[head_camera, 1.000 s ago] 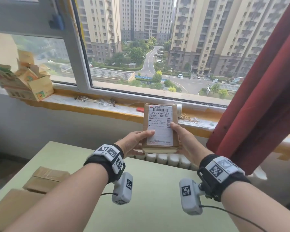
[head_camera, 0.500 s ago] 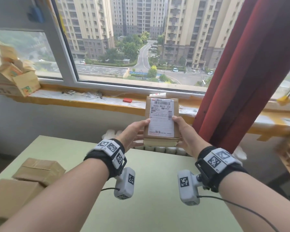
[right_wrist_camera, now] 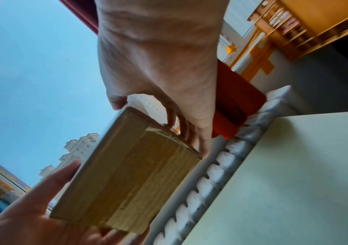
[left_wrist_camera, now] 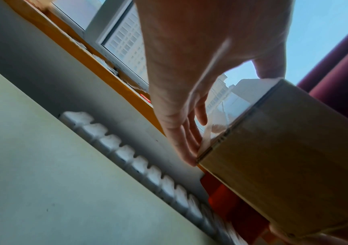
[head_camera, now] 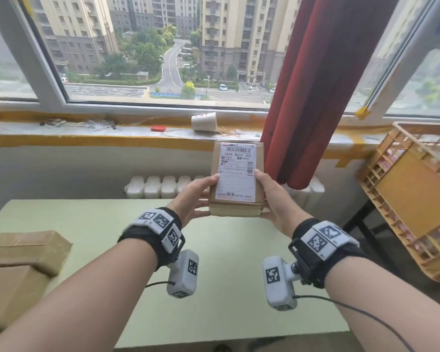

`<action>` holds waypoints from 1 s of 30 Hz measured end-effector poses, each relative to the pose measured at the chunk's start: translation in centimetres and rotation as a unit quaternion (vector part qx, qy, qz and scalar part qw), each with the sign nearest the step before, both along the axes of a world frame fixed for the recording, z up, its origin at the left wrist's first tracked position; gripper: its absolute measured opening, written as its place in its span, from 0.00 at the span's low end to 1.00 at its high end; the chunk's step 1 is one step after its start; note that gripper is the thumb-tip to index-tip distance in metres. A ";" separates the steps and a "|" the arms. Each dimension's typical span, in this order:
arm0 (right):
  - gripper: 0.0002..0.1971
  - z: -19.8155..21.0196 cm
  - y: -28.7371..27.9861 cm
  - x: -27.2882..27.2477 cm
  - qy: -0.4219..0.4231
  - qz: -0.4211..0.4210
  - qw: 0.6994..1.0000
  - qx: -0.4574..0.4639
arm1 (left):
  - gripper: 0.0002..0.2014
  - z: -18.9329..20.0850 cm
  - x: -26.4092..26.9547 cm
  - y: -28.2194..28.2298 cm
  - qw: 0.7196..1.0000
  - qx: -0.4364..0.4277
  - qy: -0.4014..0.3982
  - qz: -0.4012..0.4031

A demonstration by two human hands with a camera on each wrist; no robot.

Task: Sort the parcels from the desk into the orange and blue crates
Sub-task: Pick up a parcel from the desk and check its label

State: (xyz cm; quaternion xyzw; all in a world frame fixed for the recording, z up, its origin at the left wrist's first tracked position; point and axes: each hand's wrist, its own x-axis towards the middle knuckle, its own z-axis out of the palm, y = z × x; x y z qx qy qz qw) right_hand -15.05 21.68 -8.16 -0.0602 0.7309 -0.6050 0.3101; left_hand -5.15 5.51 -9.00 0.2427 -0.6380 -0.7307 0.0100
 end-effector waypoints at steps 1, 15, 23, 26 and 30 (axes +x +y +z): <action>0.29 -0.4 1.0 0.3 -0.001 -0.014 1.000 0.006 | 0.22 -0.2 -0.1 0.7 1.000 0.002 -0.002 -0.011; 0.29 1.1 20.9 1.2 0.015 -0.186 0.981 0.048 | 0.13 0.7 -5.9 18.2 0.981 -0.006 0.004 -0.192; 0.22 2.3 34.4 -1.3 0.031 -0.249 0.968 0.024 | 0.13 2.2 -11.5 32.1 0.968 -0.009 -0.008 -0.249; 0.21 3.2 40.0 -2.8 0.041 -0.262 0.964 0.022 | 0.11 3.3 -13.7 37.8 0.967 -0.005 -0.003 -0.254; 0.21 4.6 47.8 -4.9 0.058 -0.264 0.963 0.017 | 0.17 4.5 -16.7 45.5 0.969 0.017 0.009 -0.246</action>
